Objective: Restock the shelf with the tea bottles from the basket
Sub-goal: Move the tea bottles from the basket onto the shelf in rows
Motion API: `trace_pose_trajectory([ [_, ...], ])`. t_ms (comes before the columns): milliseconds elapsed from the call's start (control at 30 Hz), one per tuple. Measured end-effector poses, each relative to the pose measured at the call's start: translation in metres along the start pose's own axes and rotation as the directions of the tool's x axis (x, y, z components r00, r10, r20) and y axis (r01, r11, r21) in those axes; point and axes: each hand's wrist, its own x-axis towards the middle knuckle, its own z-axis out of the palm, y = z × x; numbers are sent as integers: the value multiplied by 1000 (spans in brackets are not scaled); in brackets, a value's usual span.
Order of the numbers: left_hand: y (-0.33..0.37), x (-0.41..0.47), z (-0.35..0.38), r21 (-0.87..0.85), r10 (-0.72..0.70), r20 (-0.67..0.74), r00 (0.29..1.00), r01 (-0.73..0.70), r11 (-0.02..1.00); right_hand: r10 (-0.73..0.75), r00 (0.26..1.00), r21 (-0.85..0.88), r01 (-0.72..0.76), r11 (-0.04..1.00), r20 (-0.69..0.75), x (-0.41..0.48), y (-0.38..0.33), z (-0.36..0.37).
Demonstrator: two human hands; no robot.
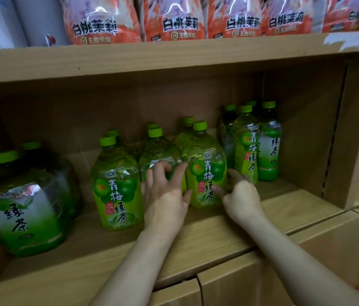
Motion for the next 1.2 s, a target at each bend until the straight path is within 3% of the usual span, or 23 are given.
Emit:
trace_pose_trajectory([
  [133,-1,0,4,-7,-13,1,1000,13,1000,-9,995,70,16,997,-96,7,-4,9],
  [333,-1,0,1,-20,-17,31,999,18,1000,14,995,-5,-13,1000,98,3,3,-4],
  [500,-2,1,-8,-152,-64,48,997,70,986,-106,994,113,103,988,19,-33,12,-64],
  [633,8,0,-21,-256,-106,264,959,176,951,-166,986,173,161,972,15,-79,27,-137],
  [733,22,-3,-33,-274,-37,357,934,142,951,-130,991,74,127,989,32,-114,40,-181],
  [867,52,-13,-51,-491,23,271,962,118,863,-44,998,-63,47,997,46,-159,70,-220],
  [967,92,-33,-58,-608,172,243,955,12,794,-1,999,-253,10,967,36,-184,117,-237],
  [1067,139,-63,-55,-699,353,290,890,-55,713,61,998,-413,-45,910,27,-212,136,-249],
  [1200,206,-113,-38,-794,485,368,793,-4,608,240,970,-537,-178,825,47,-256,199,-268],
])
